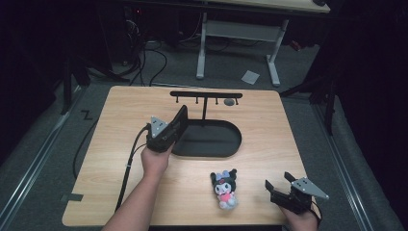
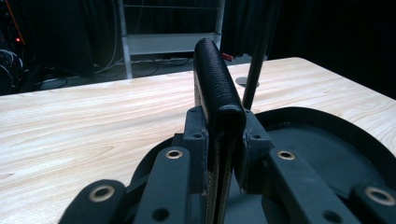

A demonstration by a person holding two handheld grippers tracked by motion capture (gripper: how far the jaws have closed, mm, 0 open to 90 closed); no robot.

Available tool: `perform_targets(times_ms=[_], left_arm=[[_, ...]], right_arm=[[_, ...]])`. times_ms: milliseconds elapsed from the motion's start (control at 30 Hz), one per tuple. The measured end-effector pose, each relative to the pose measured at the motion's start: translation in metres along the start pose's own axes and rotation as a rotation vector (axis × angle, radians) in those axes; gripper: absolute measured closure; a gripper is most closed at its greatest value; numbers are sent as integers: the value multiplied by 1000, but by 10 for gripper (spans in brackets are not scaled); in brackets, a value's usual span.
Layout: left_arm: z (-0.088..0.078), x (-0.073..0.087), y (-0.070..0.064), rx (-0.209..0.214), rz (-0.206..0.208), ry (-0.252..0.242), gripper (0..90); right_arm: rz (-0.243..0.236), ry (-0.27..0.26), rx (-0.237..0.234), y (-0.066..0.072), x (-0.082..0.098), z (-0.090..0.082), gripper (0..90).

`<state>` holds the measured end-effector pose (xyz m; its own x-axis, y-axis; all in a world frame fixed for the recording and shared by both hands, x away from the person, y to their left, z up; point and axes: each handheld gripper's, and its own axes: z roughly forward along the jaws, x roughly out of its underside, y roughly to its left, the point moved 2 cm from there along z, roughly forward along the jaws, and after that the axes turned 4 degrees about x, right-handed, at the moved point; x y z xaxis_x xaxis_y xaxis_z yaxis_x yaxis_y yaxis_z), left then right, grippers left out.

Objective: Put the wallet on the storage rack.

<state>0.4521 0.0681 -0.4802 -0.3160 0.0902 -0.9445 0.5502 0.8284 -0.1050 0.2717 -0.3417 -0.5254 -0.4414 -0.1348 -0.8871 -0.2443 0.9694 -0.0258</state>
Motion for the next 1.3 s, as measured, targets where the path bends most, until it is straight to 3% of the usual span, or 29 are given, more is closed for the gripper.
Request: perform_targets(times_ms=[133, 733, 833, 1067, 1300], left_arm=[[5, 4, 7, -18, -10, 24, 770], [11, 16, 16, -31, -18, 14, 767], [9, 18, 17, -26, -22, 19, 753], [-2, 17, 17, -14, -20, 21, 629], [-16, 17, 18, -9, -43, 4, 677]], right_arm=[[3, -3, 1, 0, 0, -1, 173], [16, 13, -6, 0, 2, 1, 181], [18, 16, -4, 0, 2, 1, 182], [22, 20, -3, 1, 2, 2, 182], [17, 25, -4, 2, 2, 4, 182]])
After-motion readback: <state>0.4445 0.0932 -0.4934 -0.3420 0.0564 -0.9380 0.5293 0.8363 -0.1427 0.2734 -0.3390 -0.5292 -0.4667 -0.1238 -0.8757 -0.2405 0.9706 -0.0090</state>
